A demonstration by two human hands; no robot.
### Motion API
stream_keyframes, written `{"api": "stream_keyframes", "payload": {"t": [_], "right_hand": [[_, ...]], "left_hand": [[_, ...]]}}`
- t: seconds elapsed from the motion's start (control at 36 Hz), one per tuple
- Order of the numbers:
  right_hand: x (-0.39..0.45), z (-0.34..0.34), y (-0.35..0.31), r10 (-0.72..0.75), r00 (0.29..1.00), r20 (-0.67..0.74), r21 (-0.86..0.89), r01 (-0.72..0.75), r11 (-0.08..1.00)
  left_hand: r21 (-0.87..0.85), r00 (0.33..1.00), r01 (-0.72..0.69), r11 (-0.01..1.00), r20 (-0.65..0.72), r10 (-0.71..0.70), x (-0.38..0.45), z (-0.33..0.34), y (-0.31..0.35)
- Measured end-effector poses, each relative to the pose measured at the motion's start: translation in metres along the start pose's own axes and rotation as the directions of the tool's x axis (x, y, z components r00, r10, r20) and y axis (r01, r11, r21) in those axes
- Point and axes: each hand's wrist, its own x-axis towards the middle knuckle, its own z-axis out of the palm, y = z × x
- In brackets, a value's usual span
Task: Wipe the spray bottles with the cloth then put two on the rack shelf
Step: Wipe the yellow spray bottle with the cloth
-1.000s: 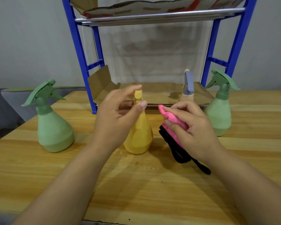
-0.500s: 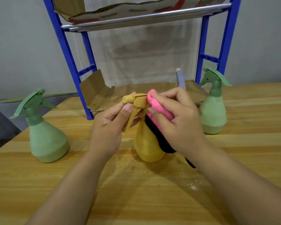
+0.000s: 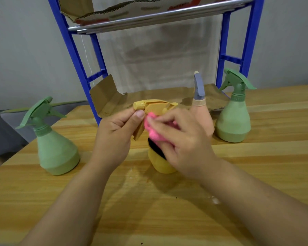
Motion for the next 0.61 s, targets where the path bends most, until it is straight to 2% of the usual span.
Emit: {"api": "stream_keyframes", "payload": {"t": [0.08, 0.14, 0.19, 0.25, 0.33, 0.42, 0.47, 0.56, 0.61], "right_hand": [[-0.005, 0.008, -0.006, -0.077, 0.988, 0.137, 0.021, 0.075, 0.997], [-0.005, 0.009, -0.006, -0.109, 0.98, 0.167, 0.009, 0.109, 0.994], [-0.003, 0.006, -0.004, -0.129, 0.982, 0.141, -0.016, 0.132, 0.991], [0.001, 0.001, 0.002, -0.105, 0.993, 0.059, -0.046, 0.108, 0.993], [0.005, -0.007, 0.018, -0.011, 0.997, -0.075, -0.061, 0.007, 0.998], [0.002, -0.013, 0.028, 0.091, 0.985, -0.148, -0.031, -0.097, 0.995], [-0.002, -0.012, 0.027, 0.095, 0.988, -0.125, 0.001, -0.095, 0.995], [-0.007, -0.007, 0.022, 0.006, 1.0, -0.005, 0.035, -0.006, 0.999], [-0.006, -0.009, 0.024, 0.031, 0.999, -0.013, 0.039, -0.03, 0.999]], "left_hand": [[-0.013, 0.999, 0.049, 0.999, 0.005, -0.049, 0.0, -0.004, 0.003], [-0.004, 0.998, 0.064, 0.998, 0.019, -0.064, 0.002, -0.007, 0.004], [0.038, 0.998, 0.039, 0.999, 0.039, -0.04, 0.003, -0.011, 0.003], [0.077, 0.999, 0.018, 0.997, 0.045, -0.021, 0.003, -0.012, 0.002], [0.05, 1.0, 0.018, 0.999, 0.019, -0.019, 0.003, -0.009, 0.002], [0.073, 1.0, -0.015, 0.997, 0.021, 0.013, 0.002, -0.003, 0.002], [0.078, 1.0, -0.015, 0.997, 0.01, 0.015, 0.002, -0.002, 0.001], [0.098, 1.0, 0.001, 0.995, -0.026, 0.001, 0.002, -0.003, -0.002], [0.138, 0.999, 0.007, 0.99, -0.035, -0.003, 0.002, -0.004, -0.004]]}}
